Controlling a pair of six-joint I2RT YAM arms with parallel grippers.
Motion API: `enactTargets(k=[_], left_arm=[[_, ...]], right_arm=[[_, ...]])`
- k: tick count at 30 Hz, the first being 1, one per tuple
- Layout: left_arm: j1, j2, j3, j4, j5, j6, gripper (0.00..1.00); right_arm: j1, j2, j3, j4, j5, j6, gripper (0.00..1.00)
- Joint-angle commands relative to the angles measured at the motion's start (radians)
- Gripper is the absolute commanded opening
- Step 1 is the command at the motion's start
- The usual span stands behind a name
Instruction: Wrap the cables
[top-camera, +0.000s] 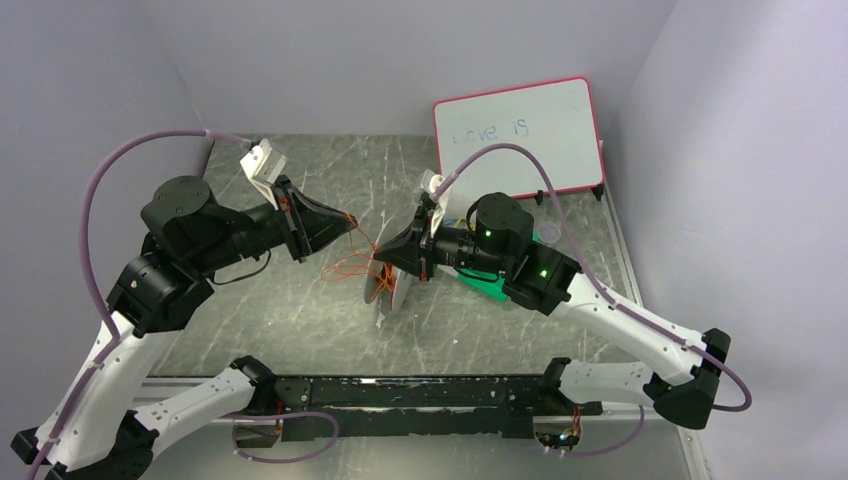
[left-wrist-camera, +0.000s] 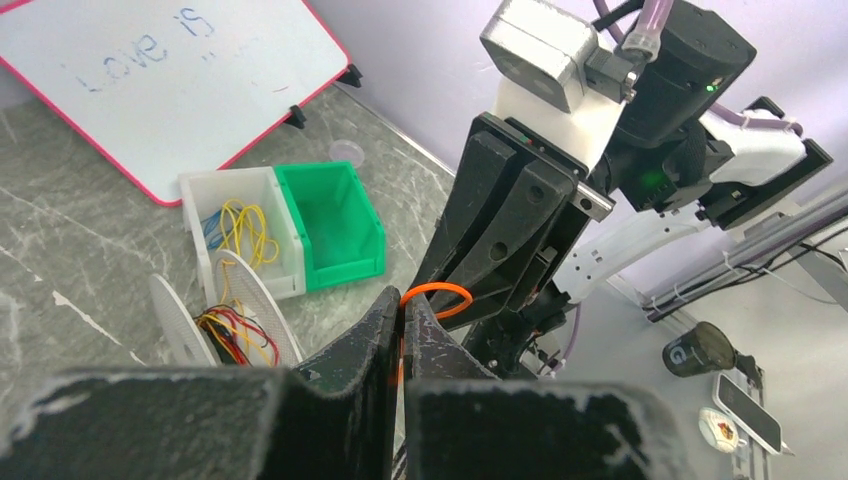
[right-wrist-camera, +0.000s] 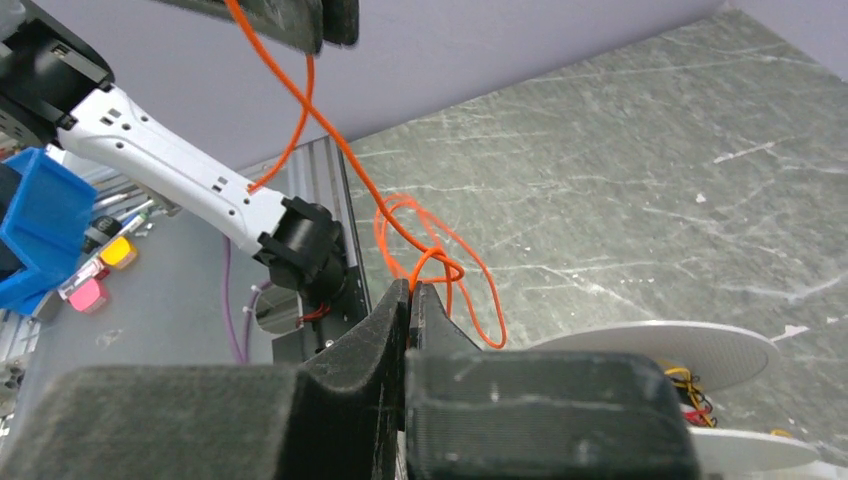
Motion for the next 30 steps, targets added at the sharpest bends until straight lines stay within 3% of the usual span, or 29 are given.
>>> enactTargets(k=[1, 8, 20, 30], left_arm=[[0.004, -0.023, 0.021, -0.016, -0.088, 0.01, 0.07], [0.003, -0.063, 0.067, -0.056, -0.275, 0.071, 0.07], [0.003, -0.121, 0.179, -0.082, -0.442, 0.145, 0.07], [0.004, -0.18, 0.247, -0.112, -0.652, 0.192, 0.07]], right_arm=[[0.006, -0.038, -0.04, 0.004, 0.048, -0.006, 0.0], [0.005, -0.124, -0.165, -0.045, 0.21, 0.023, 0.0], [0.005, -0.236, -0.279, -0.244, 0.524, 0.154, 0.0], [0.004, -0.331, -0.409, -0.341, 0.683, 0.315, 0.0]])
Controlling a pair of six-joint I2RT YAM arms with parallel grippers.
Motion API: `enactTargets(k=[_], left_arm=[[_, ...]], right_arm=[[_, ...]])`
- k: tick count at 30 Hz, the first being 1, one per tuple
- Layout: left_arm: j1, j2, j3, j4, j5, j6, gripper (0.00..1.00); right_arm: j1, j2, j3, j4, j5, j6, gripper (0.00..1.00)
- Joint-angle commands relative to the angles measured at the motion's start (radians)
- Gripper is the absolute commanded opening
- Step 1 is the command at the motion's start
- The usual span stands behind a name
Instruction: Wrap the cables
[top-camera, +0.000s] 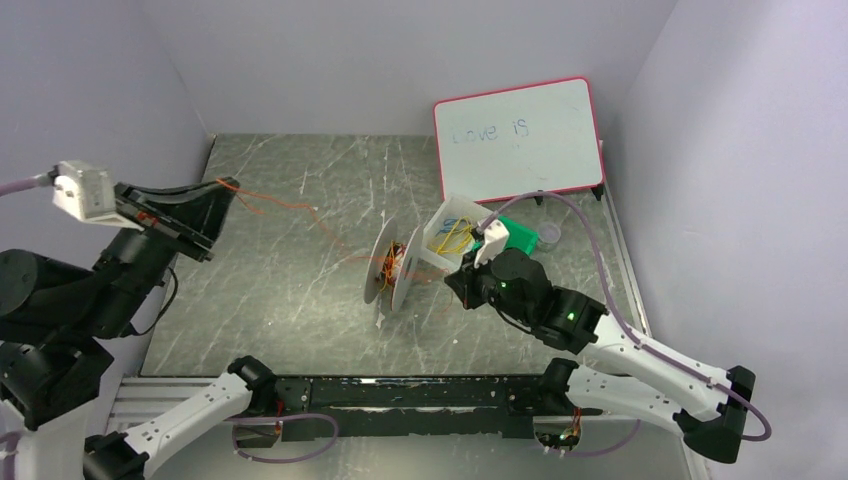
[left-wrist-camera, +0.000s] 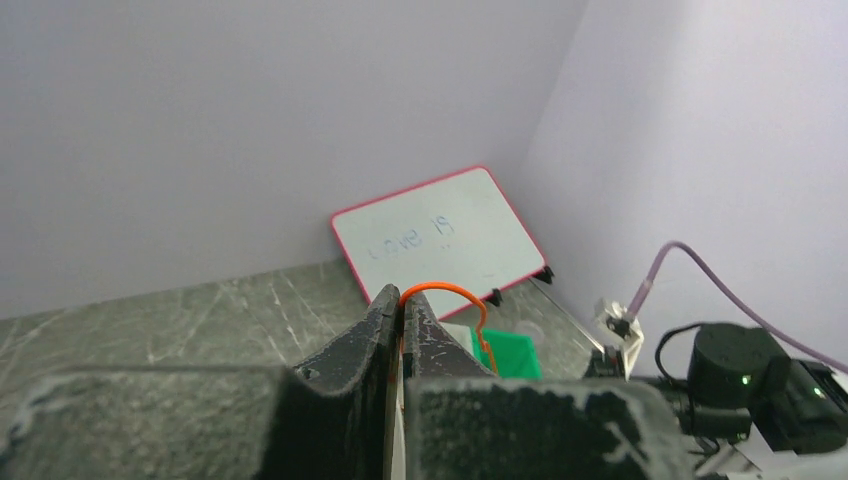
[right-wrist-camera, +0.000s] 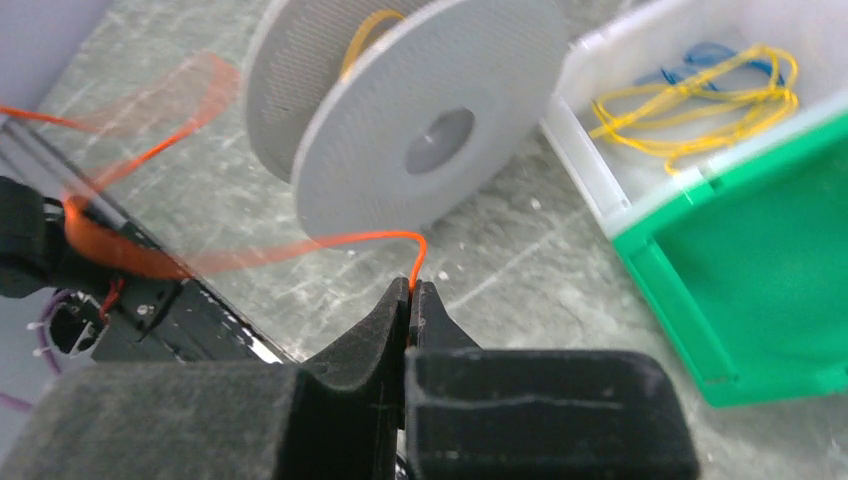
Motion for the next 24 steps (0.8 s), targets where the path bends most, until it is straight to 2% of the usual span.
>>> enactTargets(k=[1, 6, 13, 24], left_arm=[[0.003, -0.023, 0.035, -0.025, -0.134, 0.046, 0.07], [0.004, -0.042, 0.067, -0.028, -0.204, 0.066, 0.07], [0.004, -0.073, 0.155, -0.044, -0.281, 0.093, 0.07], [0.003, -0.085, 0.164, -0.083, -0.291, 0.076, 0.07]], right_arm=[[0.004, -0.026, -0.04, -0.107, 0.154, 0.129, 0.0], [0.005, -0.026, -0.08, -0.255, 0.31, 0.356, 0.0], [0.005, 0.003, -0.168, -0.405, 0.422, 0.721, 0.0], [0.005, 0.098, -0.279, -0.537, 0.469, 1.07, 0.0]])
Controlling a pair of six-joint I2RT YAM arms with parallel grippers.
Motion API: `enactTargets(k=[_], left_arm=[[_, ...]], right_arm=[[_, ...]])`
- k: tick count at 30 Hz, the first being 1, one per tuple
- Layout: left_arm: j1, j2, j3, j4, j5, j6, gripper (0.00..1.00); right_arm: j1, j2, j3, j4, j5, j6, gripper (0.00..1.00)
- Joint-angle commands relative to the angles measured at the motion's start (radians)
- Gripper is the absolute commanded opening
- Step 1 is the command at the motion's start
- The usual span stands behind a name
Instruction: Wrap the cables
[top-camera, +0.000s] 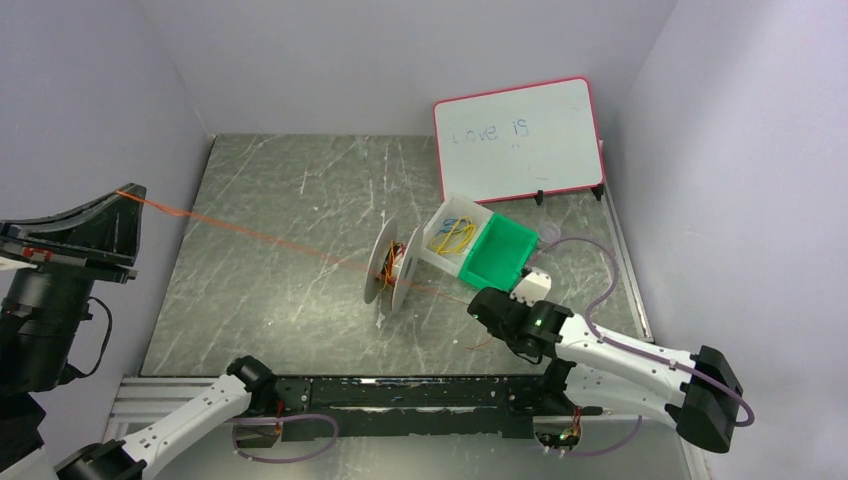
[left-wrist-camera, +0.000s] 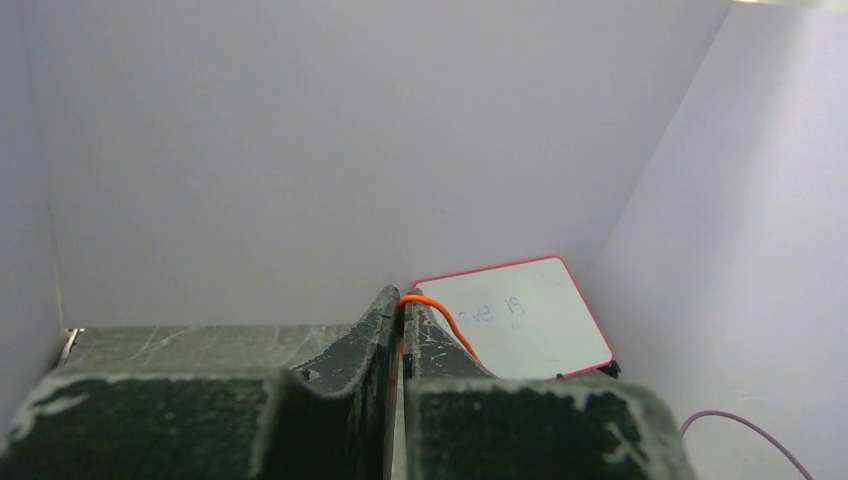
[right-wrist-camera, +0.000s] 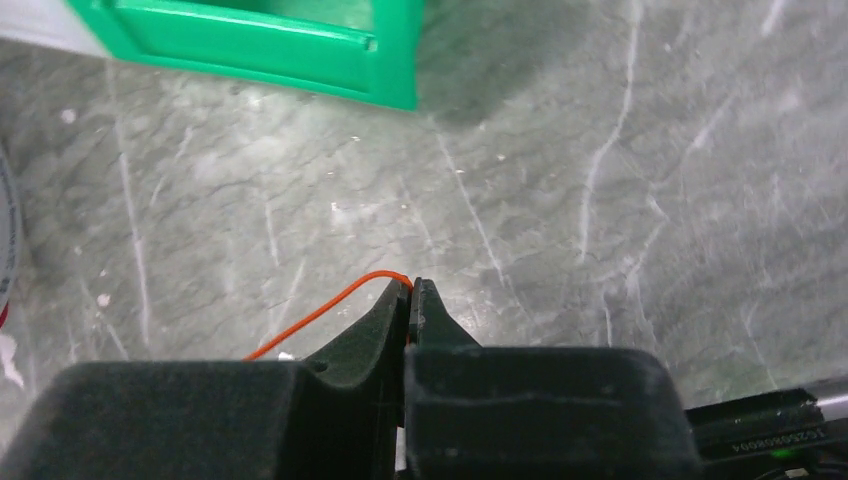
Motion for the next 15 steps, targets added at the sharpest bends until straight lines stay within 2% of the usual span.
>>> enactTargets(k=[1, 4, 6, 11, 15], left_arm=[[0.003, -0.012, -0.005, -0.016, -0.022, 0.003, 0.07], [0.003, -0.001, -0.008, -0.029, -0.006, -0.003, 0.07], [0.004, 0.008, -0.008, -0.036, 0.01, -0.006, 0.07], [0.003, 0.035, -0.01, -0.061, 0.057, -0.018, 0.07], [0.004, 0.067, -0.013, -0.083, 0.112, -0.028, 0.07]], right_arm=[[0.004, 0.011, -0.033, -0.086, 0.067, 0.206, 0.0], [0.005, 0.004, -0.035, -0.075, 0.073, 0.213, 0.0], [0.005, 0.0, -0.035, -0.069, 0.07, 0.207, 0.12], [0.004, -0.044, -0.036, -0.021, 0.046, 0.13, 0.34], [0.005, -0.106, -0.008, 0.032, 0.025, 0.017, 0.44]])
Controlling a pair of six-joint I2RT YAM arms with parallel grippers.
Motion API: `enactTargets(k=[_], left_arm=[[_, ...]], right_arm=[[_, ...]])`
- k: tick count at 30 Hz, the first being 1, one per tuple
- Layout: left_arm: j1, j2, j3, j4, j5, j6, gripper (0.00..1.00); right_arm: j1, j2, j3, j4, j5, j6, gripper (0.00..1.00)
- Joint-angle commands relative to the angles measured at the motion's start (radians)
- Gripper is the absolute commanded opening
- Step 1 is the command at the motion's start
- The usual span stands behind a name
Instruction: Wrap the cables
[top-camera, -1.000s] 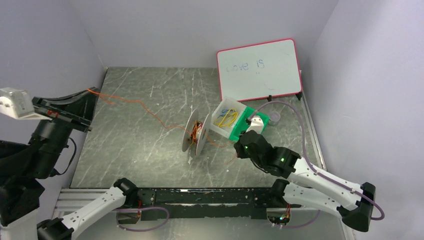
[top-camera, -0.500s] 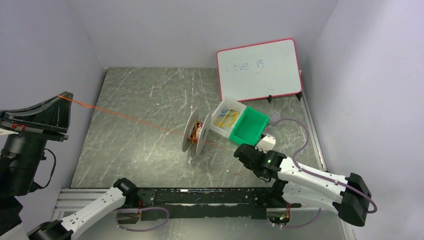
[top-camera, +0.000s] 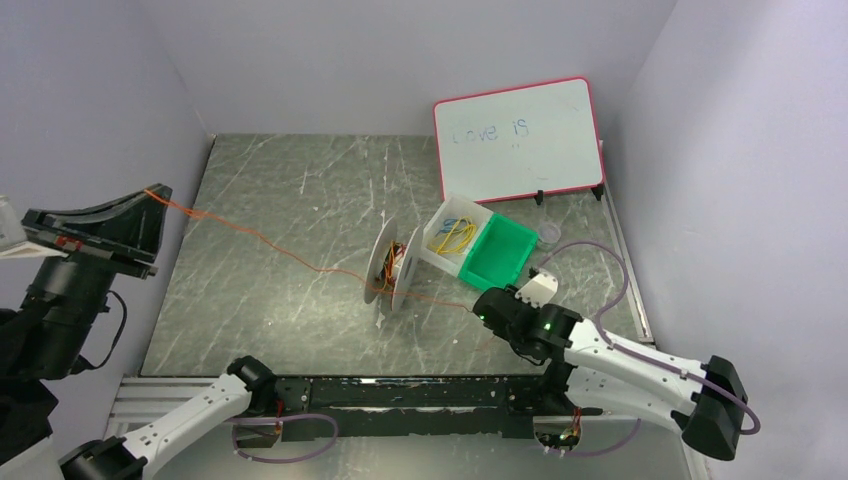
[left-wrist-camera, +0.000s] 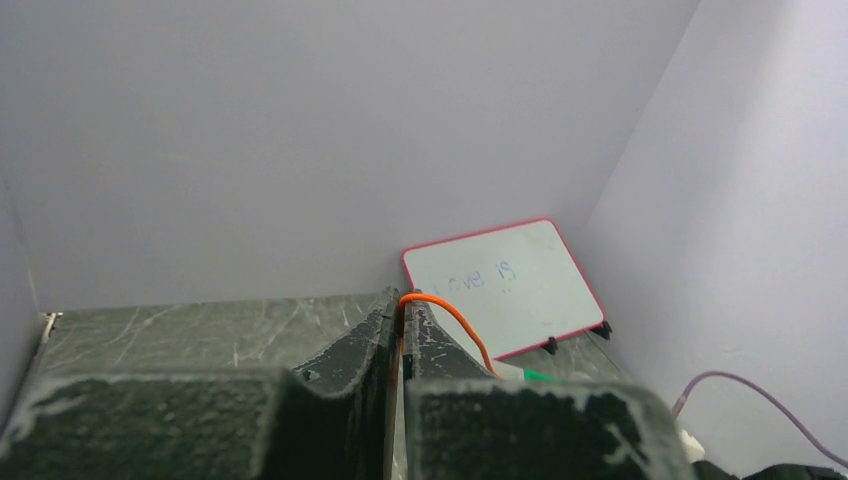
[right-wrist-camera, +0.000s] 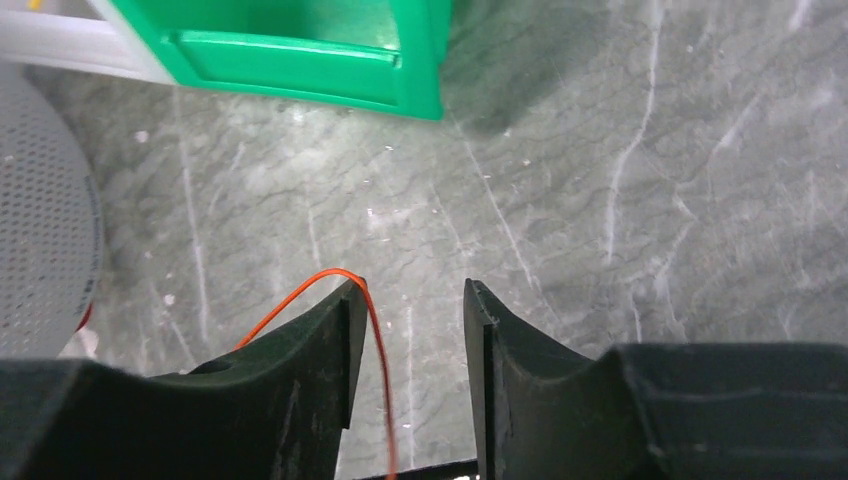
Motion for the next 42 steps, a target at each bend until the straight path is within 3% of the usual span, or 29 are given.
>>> enactTargets(k=[1, 9, 15, 21, 29, 35, 42], left_arm=[[0.003, 0.059, -0.004, -0.043, 0.087, -0.015, 0.07], [0.004, 0.145, -0.027, -0.112, 0.235, -0.02, 0.07], [0.003, 0.203, -0.045, -0.156, 0.334, -0.012, 0.07], [0.004, 0.232, -0.059, -0.183, 0.455, 0.014, 0.07], [0.004, 0.258, -0.094, -0.234, 0.543, 0.035, 0.07], [0.004, 0.281, -0.132, -0.247, 0.583, 0.047, 0.07], [0.003, 0.294, -0.202, -0.205, 0.591, 0.055, 0.07]], right_arm=[[0.005, -0.069, 0.028, 0.052, 0.012, -0.121, 0.46], [0.004, -0.221, 0.079, 0.296, -0.205, -0.574, 0.63], [0.005, -0.246, 0.111, 0.422, -0.404, -0.765, 0.73], [0.005, -0.22, 0.187, 0.574, -0.653, -0.927, 0.73], [0.005, -0.066, 0.349, 0.729, -0.944, -1.127, 0.71], [0.004, 0.065, 0.444, 0.855, -1.089, -1.175, 0.67], [0.004, 0.239, 0.587, 0.932, -1.145, -1.137, 0.63]])
